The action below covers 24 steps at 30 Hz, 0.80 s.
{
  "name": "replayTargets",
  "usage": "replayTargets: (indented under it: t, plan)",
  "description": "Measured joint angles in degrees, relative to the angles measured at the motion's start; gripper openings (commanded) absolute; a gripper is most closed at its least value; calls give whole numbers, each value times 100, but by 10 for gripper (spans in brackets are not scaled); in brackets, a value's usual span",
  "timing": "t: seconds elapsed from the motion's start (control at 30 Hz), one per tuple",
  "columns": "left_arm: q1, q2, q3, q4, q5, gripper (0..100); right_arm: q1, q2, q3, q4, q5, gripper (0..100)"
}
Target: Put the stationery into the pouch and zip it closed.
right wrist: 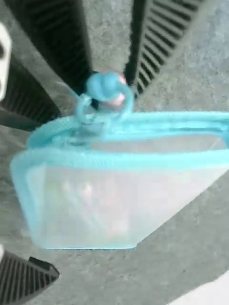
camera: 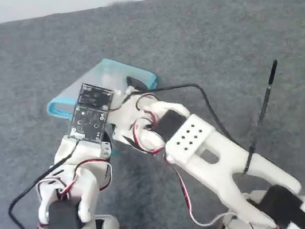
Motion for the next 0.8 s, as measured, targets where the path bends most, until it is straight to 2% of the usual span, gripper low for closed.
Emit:
replayTargets:
  t: [0.27,0.33,0.4,0.47,0.6,0.8]
  plan:
    - [53,-18,-26,-9,-44,9,431,976,-352,9,-220,220]
    - [44,-44,-26,-9,-44,9,440,1046,-404,9,-246,131]
    - [44,-18,-18,-9,-44,9,440,1073,-413,9,-246,0]
    - [44,-18,-18,-9,-44,9,457,1073,-413,9,-264,28]
    - [53,-18,-18,-9,-44,9,695,1064,-448,-35,-651,5]
    - [53,-18,-18,-9,-44,9,897,1055,-510,316,-668,7]
